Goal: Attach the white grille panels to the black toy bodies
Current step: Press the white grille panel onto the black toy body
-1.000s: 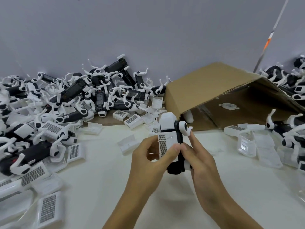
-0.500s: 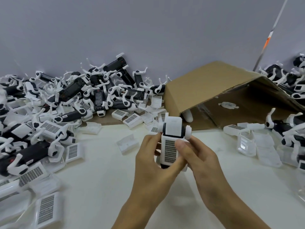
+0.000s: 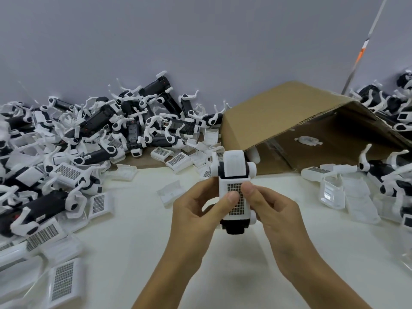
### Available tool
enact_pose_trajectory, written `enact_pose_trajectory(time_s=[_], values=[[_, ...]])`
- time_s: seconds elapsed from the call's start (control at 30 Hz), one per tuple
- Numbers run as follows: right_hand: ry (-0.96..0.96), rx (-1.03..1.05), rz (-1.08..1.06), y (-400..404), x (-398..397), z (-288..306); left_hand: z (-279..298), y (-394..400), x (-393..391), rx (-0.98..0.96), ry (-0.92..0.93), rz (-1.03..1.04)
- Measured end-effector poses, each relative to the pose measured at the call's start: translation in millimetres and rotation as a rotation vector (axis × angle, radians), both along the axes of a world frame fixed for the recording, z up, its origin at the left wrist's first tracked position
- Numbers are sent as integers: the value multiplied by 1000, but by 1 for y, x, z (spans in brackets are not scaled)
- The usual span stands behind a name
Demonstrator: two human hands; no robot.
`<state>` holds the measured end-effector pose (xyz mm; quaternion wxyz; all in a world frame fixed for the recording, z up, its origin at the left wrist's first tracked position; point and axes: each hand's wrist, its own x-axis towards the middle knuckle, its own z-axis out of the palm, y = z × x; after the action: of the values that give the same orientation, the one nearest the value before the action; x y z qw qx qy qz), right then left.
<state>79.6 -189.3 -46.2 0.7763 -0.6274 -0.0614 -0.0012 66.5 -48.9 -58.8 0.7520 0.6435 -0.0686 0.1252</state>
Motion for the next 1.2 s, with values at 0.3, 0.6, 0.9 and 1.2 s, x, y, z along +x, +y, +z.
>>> enact_pose_trajectory(time_s=[0.3,0.6,0.9,1.2], values=[[-200,-248,-149,-2,-4,-7,0,2,0,-18,29,-71],[-176,-186,-55,0,-2,-8,0,0,2,-44,44,-41],[-191,-287,35,0,-1,-10,-7,4,7,-167,190,68],[-131,-260,40,3,0,-8,-7,3,5,-50,77,95]])
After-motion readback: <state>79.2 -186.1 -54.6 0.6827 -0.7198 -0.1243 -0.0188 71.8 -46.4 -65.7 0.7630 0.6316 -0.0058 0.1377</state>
